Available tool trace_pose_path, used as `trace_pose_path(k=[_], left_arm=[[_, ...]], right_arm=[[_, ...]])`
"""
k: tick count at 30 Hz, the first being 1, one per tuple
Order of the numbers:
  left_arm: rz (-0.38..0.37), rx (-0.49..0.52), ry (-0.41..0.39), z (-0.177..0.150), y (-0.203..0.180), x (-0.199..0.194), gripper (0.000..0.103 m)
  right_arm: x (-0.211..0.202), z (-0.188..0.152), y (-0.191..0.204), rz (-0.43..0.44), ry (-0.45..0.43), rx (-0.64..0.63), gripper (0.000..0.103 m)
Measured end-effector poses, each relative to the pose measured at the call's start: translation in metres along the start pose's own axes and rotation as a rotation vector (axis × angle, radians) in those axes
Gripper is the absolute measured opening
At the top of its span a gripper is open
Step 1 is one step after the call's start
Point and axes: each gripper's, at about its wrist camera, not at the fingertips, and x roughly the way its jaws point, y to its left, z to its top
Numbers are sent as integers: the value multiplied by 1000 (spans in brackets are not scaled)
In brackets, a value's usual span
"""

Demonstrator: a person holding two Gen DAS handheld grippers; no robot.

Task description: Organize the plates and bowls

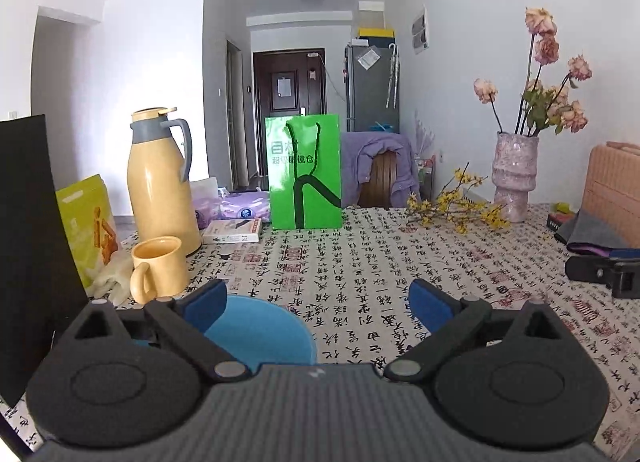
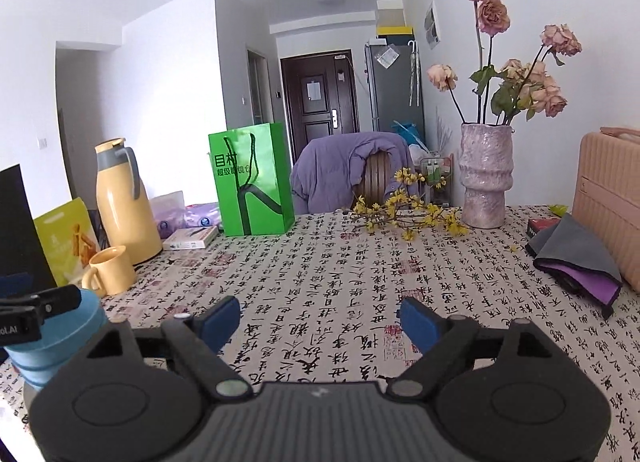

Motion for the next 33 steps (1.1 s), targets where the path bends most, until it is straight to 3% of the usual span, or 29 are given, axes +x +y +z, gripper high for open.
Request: trace_pose_path(k=[8,16,22,29,33], left_arm=[[-27,-6,-46,-10,-5,-48,101],[-47,-32,-44,-41,-11,-98,103],[-20,-32,-80,-67,-12,-136,103],[-13,-52,-55,-99,-6,-153,103],[12,-49,-55,-114,-2,-159,103]], right_arm=[[-42,-18,4,4,-31,1,87],[-88,-49,8,35,-38,1,91],[-109,-79,9,60,-20,32,96],[-146,-121,7,107,-43,78,96],[-155,-144,14,99,-31,32,97]])
